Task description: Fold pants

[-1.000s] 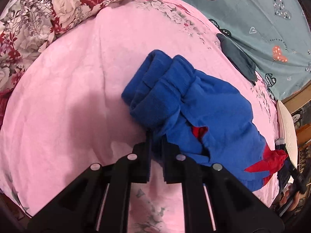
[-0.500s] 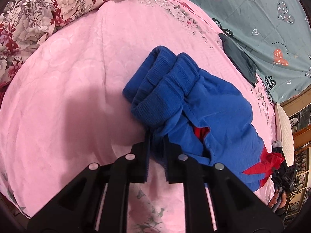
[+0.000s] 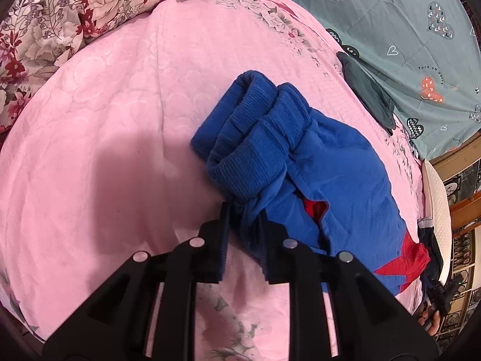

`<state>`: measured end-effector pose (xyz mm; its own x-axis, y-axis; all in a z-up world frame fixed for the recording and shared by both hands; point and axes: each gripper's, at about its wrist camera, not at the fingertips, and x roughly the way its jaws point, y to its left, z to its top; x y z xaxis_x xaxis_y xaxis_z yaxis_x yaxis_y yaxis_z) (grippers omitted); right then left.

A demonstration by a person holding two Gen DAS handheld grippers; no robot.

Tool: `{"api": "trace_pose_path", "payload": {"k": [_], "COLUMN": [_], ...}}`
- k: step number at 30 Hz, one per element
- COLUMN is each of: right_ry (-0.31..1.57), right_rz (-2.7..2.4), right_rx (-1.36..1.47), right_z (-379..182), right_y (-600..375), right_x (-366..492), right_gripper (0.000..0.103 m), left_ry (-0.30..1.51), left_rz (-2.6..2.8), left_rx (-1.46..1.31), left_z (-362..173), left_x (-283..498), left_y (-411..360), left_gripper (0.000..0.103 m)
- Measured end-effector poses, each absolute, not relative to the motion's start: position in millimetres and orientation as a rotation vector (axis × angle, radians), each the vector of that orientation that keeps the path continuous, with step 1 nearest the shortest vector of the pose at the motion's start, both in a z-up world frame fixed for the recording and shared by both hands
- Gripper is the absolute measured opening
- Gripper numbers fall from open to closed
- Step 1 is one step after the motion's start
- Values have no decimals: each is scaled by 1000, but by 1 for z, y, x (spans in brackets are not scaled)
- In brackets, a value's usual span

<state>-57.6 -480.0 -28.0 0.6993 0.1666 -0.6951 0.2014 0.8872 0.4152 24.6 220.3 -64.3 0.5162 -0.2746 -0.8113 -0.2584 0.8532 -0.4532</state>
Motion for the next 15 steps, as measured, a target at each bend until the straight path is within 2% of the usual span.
{"api": "trace_pose_path", "payload": {"k": [1,3,6,8,9,15], "right_ry": [786,782,872,958,968,802], "right_rz": [-6,-9,13,113,121,218], "right_rx": [473,468,490,502,484,426], "right_z": [-18,-15,-34,-53,-52,25], "right_y": [-475,-474,-474,-464,-460,-434], "right_x": [-53,-36,7,28,30,-15], "right_gripper": [61,80,79,25,10,10], "left_ry": [1045,1041,1031,1029,1028,1004], "left_rz": [-8,-1,10,12,15,35], "left_rx": [-579,-591,-601,-598,-592,-600], "left_z": [-64,-63,-63,-62,-61,-53], "left_x": [25,27,27,27,27,28], "left_y": [221,225,226,225,224,234], "left_gripper": [19,19,19,19,19,19]}}
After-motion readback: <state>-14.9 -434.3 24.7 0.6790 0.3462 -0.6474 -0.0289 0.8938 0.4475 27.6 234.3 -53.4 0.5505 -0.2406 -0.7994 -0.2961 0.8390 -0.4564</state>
